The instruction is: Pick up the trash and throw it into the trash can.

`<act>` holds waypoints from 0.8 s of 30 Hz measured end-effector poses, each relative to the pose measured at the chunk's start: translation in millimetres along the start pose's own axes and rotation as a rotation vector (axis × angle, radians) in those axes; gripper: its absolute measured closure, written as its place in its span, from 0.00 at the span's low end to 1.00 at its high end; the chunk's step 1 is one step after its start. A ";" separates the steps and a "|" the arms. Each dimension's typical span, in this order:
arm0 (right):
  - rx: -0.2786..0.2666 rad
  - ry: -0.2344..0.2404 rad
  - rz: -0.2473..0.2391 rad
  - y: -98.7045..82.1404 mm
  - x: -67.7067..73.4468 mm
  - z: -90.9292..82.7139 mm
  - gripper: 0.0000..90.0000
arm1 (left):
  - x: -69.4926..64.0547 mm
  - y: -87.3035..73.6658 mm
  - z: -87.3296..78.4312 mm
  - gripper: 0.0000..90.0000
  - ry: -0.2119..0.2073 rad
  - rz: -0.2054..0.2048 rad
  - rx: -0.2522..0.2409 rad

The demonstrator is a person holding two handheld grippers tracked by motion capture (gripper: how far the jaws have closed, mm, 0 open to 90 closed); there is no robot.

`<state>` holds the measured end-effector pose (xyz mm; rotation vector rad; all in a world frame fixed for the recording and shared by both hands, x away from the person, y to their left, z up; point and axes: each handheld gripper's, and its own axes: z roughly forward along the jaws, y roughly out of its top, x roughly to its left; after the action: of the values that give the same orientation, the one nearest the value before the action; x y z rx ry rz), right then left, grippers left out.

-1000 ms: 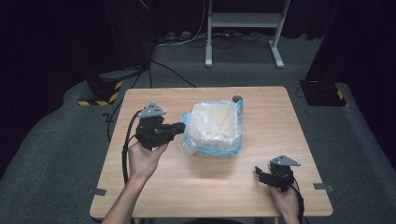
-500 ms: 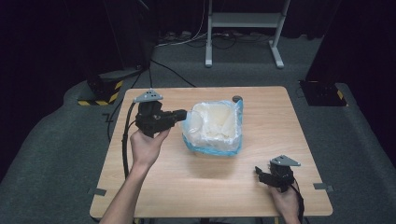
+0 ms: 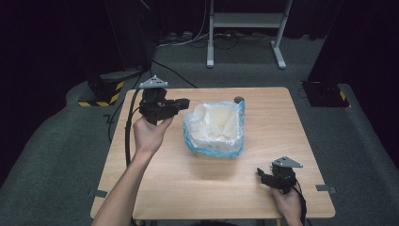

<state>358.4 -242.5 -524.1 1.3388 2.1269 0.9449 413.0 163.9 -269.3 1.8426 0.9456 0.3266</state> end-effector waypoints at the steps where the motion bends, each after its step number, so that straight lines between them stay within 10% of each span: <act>1: 0.000 0.000 0.000 0.0 0.0 0.0 0.35 | -0.6 -1.5 5.9 0.94 -0.008 -0.002 -0.009; 12: 0.000 -0.001 -0.001 0.0 0.1 0.0 0.35 | -1.7 -6.6 51.0 0.94 -0.023 -0.055 -0.067; 24: 0.001 -0.001 0.005 -0.2 0.7 -0.3 0.35 | 3.0 -18.1 69.6 0.94 0.070 -0.048 -0.069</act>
<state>357.8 -242.0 -524.1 1.3459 2.1241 0.9451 448.1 124.1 -317.9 1.7527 1.0128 0.3910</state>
